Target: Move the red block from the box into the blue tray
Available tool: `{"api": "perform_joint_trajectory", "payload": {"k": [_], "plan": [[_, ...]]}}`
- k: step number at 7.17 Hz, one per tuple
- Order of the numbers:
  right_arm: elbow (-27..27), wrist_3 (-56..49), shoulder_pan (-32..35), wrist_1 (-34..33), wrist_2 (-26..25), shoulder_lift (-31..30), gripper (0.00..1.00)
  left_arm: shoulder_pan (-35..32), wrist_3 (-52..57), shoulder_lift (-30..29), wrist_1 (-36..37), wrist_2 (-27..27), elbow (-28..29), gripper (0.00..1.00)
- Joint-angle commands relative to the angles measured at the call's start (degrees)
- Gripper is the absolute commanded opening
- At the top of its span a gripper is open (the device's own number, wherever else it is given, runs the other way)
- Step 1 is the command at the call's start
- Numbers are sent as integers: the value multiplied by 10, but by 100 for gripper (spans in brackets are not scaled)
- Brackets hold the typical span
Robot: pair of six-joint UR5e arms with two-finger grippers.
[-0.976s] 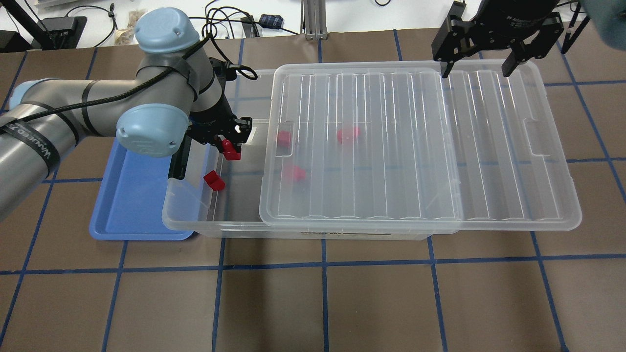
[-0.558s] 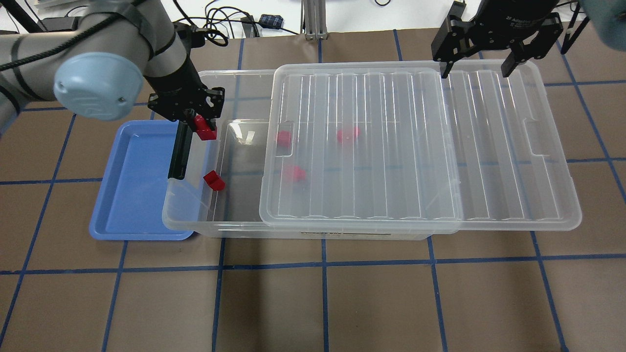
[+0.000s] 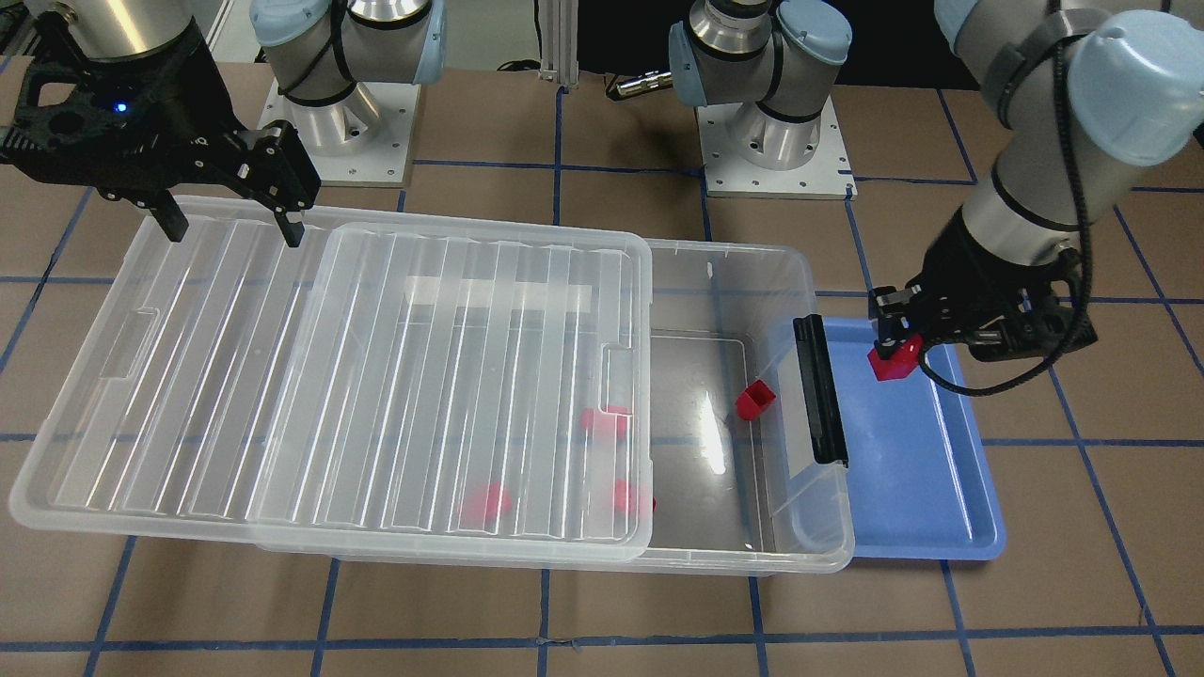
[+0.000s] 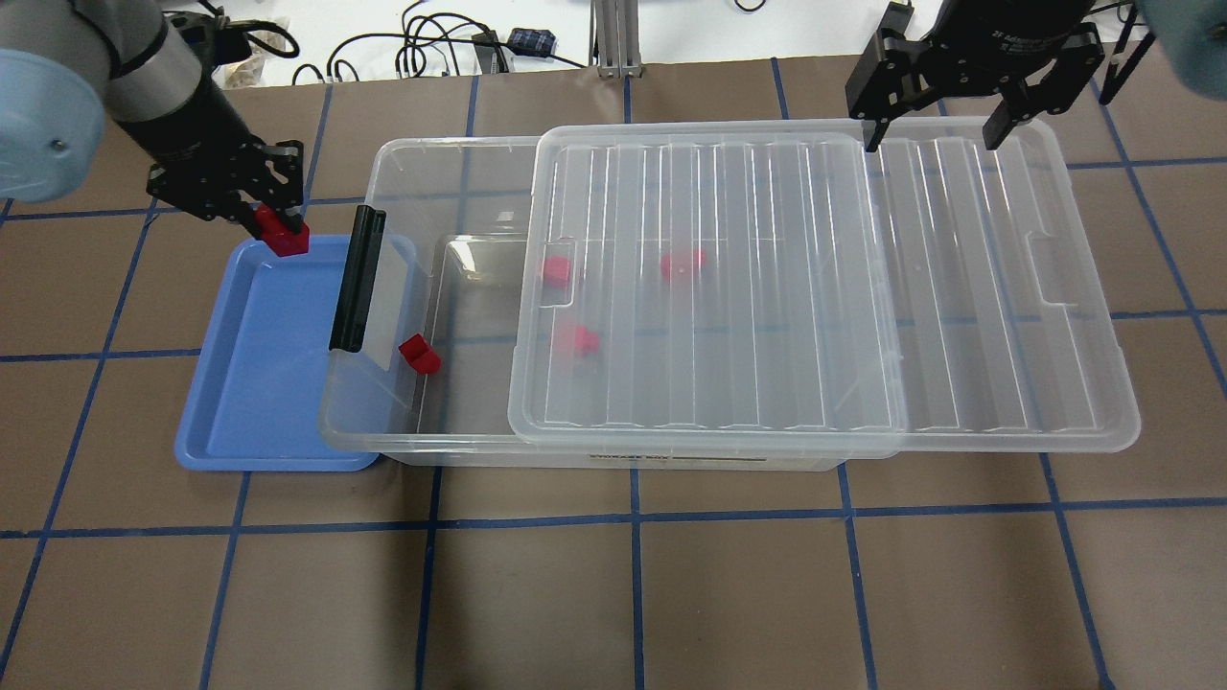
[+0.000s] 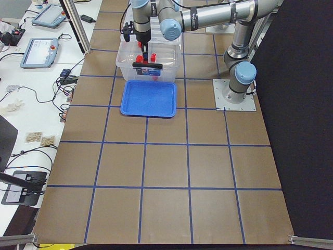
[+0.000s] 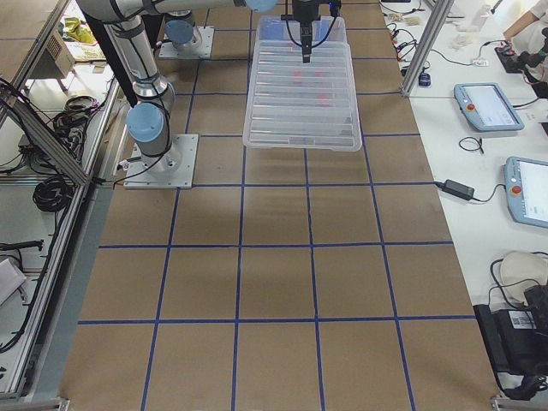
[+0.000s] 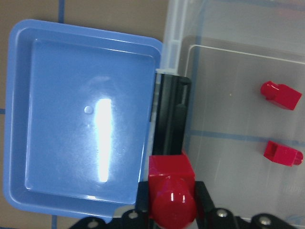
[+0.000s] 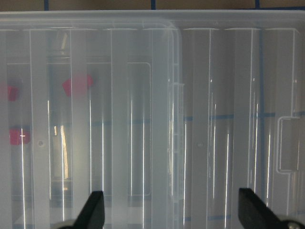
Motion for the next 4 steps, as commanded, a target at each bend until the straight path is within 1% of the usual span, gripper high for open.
{"api": "perform_joint_trajectory", "payload": {"k": [1, 2, 3, 4], "plan": [[0, 0, 0, 1, -1, 0, 100, 90, 110, -17, -1, -3, -10, 0], [1, 0, 0, 1, 0, 0, 100, 102, 131, -26, 6, 0, -25, 0], [1, 0, 0, 1, 0, 0, 100, 104, 144, -37, 32, -2, -54, 0], [1, 1, 1, 2, 0, 0, 100, 104, 153, -48, 91, -3, -78, 0]]}}
